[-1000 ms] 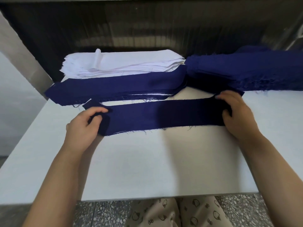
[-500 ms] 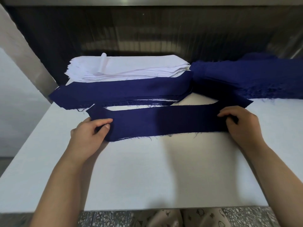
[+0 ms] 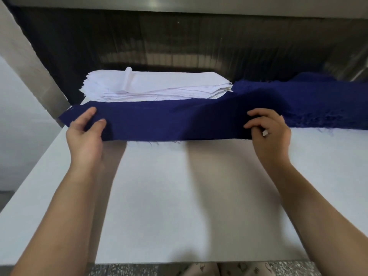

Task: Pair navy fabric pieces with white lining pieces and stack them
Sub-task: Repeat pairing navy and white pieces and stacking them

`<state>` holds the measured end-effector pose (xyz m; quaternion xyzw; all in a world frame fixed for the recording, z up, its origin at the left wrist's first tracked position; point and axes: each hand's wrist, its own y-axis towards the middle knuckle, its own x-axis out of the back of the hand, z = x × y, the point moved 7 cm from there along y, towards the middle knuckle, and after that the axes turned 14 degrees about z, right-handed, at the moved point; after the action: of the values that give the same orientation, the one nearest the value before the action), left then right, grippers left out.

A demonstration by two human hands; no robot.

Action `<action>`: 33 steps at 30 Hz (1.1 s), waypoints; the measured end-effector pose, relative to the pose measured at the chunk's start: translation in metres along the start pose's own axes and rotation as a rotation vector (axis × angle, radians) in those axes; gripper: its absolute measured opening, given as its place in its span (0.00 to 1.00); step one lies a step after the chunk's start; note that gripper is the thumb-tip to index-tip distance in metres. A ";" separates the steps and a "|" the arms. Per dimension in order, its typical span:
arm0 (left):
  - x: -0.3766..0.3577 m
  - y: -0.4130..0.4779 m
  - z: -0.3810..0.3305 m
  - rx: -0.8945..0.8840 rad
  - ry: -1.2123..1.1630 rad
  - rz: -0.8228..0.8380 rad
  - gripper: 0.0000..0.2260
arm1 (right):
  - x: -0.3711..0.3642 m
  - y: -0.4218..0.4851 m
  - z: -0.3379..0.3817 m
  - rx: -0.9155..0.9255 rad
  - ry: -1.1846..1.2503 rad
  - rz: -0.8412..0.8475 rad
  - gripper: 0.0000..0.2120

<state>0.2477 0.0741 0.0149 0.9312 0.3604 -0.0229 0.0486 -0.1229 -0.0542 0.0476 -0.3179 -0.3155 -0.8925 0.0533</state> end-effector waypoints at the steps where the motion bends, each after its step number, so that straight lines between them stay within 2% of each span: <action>1: 0.000 0.008 -0.001 -0.001 -0.006 -0.012 0.17 | -0.005 0.007 0.000 -0.010 0.030 0.002 0.14; 6: -0.003 0.042 -0.001 0.032 -0.112 -0.060 0.20 | -0.032 0.036 -0.002 -0.060 0.106 -0.007 0.14; 10: -0.003 0.060 0.006 0.112 -0.259 -0.106 0.23 | -0.058 0.052 -0.004 -0.104 0.103 0.061 0.14; 16: 0.000 0.075 0.018 0.149 -0.303 -0.157 0.25 | -0.084 0.068 -0.007 -0.084 0.052 0.139 0.14; 21: 0.005 0.074 0.021 0.124 -0.155 -0.218 0.28 | -0.096 0.069 -0.023 -0.202 -0.069 0.277 0.14; 26: -0.012 0.059 0.018 0.209 0.135 -0.310 0.30 | -0.098 0.062 -0.022 -0.226 -0.144 0.299 0.15; 28: -0.025 0.049 0.019 0.249 0.185 -0.313 0.31 | -0.098 0.059 -0.021 -0.234 -0.191 0.312 0.15; 33: -0.059 0.024 0.021 0.263 0.225 -0.264 0.31 | -0.072 0.054 -0.003 -0.130 -0.244 0.194 0.13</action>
<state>0.2204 0.0149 0.0007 0.8709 0.4764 0.0284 -0.1173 -0.0510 -0.1066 0.0311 -0.4555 -0.2291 -0.8566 0.0799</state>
